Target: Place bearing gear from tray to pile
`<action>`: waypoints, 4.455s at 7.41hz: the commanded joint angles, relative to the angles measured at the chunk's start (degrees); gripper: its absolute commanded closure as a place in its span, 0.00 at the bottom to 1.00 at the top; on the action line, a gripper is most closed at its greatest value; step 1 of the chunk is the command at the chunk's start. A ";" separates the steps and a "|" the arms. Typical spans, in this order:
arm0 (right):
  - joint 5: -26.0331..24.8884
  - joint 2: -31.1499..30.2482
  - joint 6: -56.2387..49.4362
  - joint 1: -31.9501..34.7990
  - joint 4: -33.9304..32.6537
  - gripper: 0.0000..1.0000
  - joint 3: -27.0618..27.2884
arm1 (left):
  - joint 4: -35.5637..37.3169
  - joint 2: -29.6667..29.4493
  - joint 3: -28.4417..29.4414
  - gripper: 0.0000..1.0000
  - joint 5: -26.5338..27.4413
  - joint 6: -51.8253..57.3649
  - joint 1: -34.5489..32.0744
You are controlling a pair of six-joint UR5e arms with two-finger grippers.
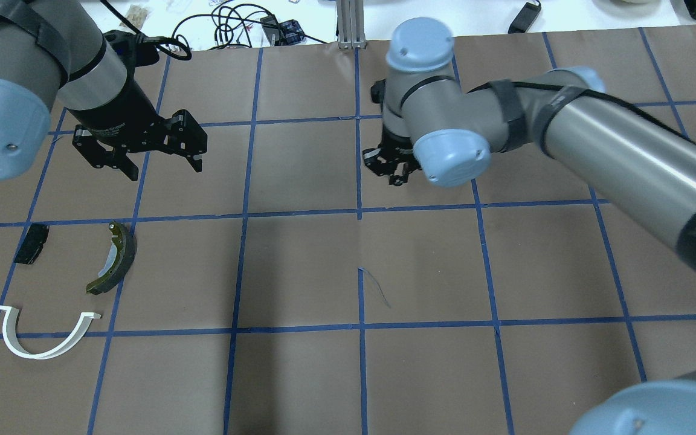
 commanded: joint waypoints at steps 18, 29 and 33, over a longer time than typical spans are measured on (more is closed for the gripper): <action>0.51 -9.80 -111.32 -62.24 7.82 0.06 5.16 | 31.04 -20.47 -10.37 0.00 -0.88 -12.89 -16.95; 1.12 0.50 -157.11 -69.14 -13.54 0.11 12.63 | 37.30 -27.26 -10.46 0.93 -1.76 -14.30 -20.38; 1.04 2.17 -157.28 -69.14 -15.56 0.34 12.63 | 34.69 -25.07 -8.11 1.00 -0.97 -9.05 -18.37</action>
